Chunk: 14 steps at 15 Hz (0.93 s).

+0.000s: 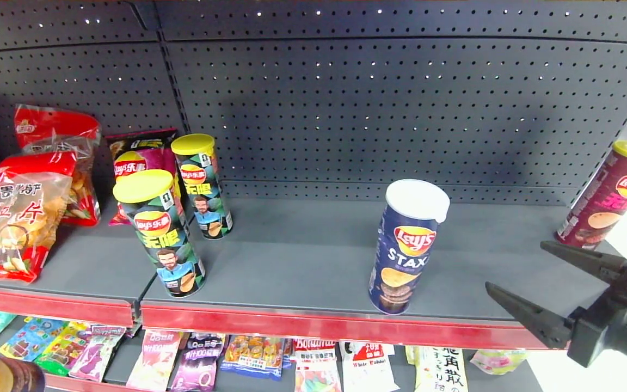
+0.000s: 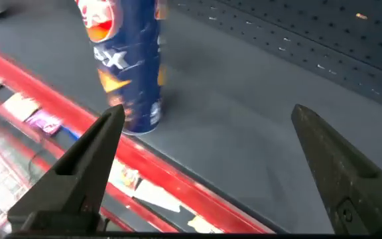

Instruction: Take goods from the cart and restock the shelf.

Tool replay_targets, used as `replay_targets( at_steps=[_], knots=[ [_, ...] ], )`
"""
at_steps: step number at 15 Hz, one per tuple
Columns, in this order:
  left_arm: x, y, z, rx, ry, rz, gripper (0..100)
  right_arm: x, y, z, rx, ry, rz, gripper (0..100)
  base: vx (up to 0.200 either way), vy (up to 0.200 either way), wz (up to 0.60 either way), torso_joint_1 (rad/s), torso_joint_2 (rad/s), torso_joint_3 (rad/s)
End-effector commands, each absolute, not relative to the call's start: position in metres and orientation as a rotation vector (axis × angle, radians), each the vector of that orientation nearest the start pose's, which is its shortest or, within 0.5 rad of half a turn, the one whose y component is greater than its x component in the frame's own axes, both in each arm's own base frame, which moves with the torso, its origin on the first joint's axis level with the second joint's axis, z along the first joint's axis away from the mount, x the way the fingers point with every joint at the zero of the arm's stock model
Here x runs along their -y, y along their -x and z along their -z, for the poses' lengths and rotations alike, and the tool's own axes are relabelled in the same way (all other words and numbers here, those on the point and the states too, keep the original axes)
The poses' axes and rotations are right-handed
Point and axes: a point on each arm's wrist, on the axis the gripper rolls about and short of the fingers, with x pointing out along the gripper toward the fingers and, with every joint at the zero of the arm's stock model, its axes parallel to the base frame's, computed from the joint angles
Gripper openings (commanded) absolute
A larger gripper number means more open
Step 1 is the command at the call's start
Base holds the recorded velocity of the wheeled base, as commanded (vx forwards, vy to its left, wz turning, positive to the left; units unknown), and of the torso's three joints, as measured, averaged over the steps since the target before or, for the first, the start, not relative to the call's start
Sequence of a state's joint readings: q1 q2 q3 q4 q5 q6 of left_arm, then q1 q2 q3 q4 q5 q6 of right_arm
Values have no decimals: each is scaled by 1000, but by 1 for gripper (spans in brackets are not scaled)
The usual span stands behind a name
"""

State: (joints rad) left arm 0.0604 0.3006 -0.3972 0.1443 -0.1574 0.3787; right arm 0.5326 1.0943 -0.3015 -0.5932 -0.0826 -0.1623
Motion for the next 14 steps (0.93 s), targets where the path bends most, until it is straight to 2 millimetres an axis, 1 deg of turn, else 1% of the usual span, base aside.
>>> replay_targets(
  at_steps=[1, 3, 6, 14],
  knots=[
    [5, 18, -176, -28, -387, 105, 0, -56, -117, -175, -143, 224, -456, 100, 0, 0, 0, 0, 0, 0],
    [5, 17, -173, -37, -392, 105, 0, -55, -117, -174, -148, 225, -446, 100, 0, 0, 0, 0, 0, 0],
    [5, 17, -173, -36, -392, 108, 0, -54, -118, -170, -160, 262, -437, 100, -200, 0, 0, 5, 1, 2],
    [5, 17, -175, -28, -394, 114, 0, -51, -116, -165, -167, 294, -418, 100, 0, 0, 0, 0, 0, 0]
  ],
)
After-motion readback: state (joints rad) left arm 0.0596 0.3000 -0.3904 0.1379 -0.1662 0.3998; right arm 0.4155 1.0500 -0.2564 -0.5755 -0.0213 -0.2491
